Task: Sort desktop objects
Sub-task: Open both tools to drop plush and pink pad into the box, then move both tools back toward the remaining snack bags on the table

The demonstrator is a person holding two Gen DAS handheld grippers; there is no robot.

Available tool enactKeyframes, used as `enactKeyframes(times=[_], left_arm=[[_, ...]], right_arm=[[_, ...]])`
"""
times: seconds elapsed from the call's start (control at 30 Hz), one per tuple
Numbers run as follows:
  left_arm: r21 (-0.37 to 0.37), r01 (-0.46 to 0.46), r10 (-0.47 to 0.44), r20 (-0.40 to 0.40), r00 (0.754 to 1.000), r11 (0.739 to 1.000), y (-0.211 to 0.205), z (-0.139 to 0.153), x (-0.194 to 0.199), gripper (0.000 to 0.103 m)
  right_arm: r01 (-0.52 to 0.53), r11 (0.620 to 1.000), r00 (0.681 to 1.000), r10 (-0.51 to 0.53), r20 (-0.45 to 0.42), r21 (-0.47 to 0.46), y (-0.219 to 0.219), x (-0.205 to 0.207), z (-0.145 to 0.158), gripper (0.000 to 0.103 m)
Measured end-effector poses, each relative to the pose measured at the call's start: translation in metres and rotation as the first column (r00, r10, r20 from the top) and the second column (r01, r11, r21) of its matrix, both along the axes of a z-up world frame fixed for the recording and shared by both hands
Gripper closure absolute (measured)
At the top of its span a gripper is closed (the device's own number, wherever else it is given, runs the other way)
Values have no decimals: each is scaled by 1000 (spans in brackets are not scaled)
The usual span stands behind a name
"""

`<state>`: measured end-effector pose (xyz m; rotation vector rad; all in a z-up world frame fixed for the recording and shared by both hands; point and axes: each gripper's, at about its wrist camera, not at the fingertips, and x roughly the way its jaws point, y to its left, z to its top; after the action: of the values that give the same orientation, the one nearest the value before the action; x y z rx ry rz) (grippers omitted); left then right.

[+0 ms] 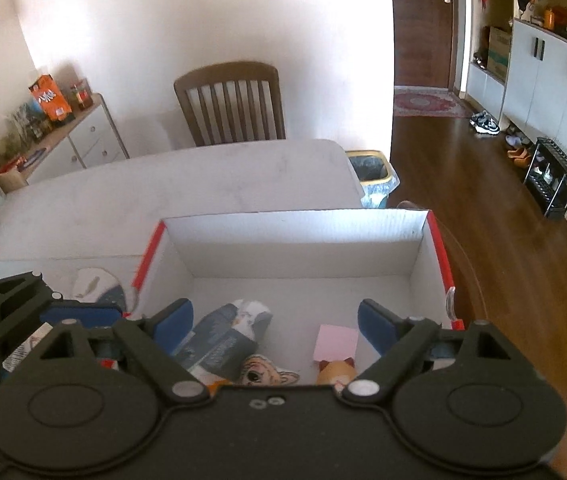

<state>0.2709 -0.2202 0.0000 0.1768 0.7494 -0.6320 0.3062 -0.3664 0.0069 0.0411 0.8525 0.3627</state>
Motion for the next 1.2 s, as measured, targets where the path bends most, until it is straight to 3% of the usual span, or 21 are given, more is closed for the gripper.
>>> enactKeyframes(times=[0.47,0.83,1.2], left_arm=[[-91,-85,92,66,994,992,79,36,-50,0],[-74,-186,194,131,972,980,159,38,-91,0],[-73,-300,307,119,944,951,239,21,-119,0]], right_arm=[[-10,999,995,7,99,39,41,-53,26,11],[-66,994,992,56,115,83,93,-84,27,10],[-136,990,984,130,125,44,157,-112,18,10]])
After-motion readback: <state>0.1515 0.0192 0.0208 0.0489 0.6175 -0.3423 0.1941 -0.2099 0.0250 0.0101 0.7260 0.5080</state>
